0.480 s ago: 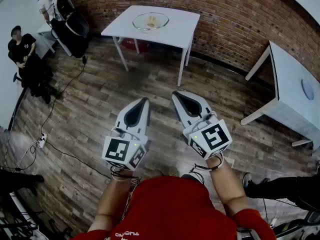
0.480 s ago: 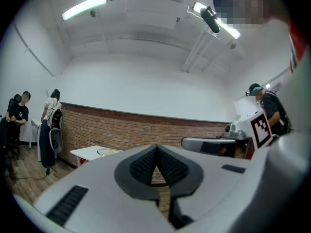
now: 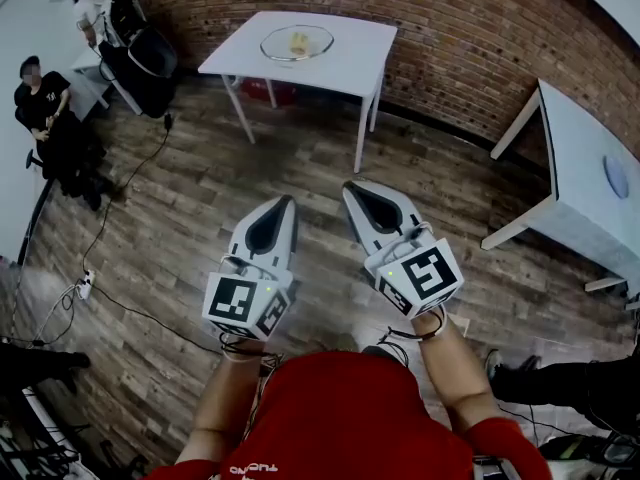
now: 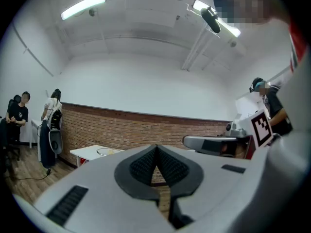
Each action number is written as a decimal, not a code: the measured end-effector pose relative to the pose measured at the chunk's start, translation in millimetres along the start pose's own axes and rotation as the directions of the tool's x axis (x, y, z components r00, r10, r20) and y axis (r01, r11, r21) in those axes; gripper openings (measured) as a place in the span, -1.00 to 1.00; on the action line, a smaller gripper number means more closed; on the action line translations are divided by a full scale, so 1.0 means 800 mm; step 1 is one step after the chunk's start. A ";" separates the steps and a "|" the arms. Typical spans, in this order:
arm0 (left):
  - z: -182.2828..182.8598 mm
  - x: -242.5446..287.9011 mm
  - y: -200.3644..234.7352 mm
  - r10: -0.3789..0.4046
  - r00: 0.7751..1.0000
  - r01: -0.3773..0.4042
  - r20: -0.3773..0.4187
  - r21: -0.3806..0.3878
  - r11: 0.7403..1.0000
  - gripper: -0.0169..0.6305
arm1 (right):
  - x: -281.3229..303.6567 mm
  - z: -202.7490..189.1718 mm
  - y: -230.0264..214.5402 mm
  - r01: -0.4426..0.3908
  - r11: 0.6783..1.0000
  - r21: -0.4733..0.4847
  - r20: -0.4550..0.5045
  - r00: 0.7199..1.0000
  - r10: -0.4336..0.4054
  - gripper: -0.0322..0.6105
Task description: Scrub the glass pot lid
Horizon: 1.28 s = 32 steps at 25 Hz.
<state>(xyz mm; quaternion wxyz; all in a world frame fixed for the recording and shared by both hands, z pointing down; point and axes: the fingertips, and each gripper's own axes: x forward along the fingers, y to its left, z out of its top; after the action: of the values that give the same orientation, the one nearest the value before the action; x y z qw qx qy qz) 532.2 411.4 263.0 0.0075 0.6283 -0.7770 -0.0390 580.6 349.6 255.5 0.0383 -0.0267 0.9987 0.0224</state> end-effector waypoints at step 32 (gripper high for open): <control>-0.021 0.145 0.116 0.064 0.998 -0.064 -0.001 0.025 0.998 -0.90 | 0.126 -0.050 -0.133 -0.003 1.000 0.002 -0.038 0.999 0.003 -0.81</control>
<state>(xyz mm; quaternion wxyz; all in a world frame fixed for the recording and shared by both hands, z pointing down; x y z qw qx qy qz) 418.2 316.8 282.2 0.0016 0.6032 -0.7971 -0.0285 483.2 236.0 283.1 0.0195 -0.0256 0.9993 0.0211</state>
